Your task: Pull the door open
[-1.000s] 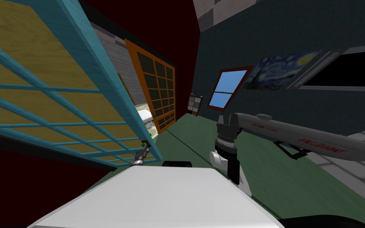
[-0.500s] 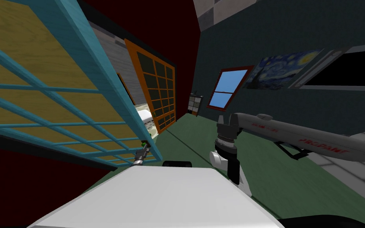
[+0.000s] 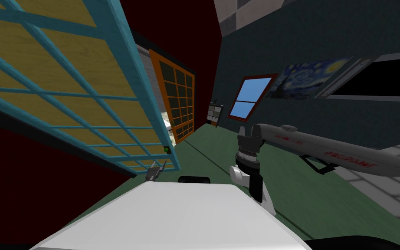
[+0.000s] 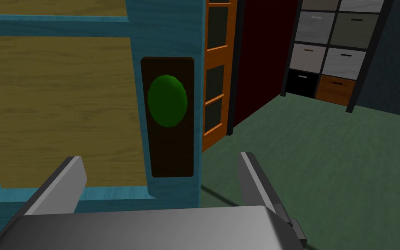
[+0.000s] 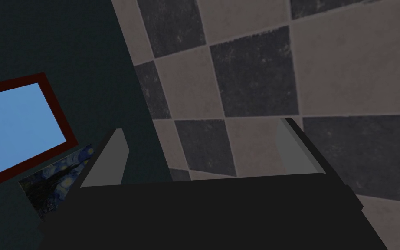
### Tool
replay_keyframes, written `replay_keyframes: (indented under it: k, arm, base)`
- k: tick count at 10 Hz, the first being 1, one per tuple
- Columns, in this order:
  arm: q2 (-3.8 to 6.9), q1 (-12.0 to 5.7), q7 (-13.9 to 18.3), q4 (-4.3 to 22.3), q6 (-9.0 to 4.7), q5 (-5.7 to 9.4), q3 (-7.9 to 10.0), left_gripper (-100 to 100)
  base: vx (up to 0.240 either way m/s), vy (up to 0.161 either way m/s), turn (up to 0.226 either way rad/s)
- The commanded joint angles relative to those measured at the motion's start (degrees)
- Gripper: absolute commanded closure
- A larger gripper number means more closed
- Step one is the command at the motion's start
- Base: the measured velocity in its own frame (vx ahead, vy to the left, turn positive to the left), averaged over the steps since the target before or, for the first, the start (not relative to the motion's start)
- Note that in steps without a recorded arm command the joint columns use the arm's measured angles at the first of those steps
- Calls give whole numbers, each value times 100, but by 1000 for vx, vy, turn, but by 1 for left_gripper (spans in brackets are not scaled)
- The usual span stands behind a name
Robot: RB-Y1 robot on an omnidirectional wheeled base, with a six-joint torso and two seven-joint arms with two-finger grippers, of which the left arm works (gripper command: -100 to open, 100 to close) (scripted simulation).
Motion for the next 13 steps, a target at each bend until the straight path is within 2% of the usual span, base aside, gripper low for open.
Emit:
replay_keyframes:
  k: [1,2,6,7,8,13]
  arm:
    - [0,0,0,0,0,0,0,-100]
    - [4,-53,75,149,-44,44,82,-100]
    - [0,-182,219,450,-122,138,254,-100]
    - [8,-145,194,384,-107,122,225,-100]
    - [8,-145,194,384,-107,122,225,100]
    - [8,-145,194,384,-107,122,225,100]
  base:
    - [-105,15,8]
    - [80,17,-157]
    - [211,13,-137]
    - [118,29,-31]
    - [-12,-5,28]
    - [-24,-4,1]
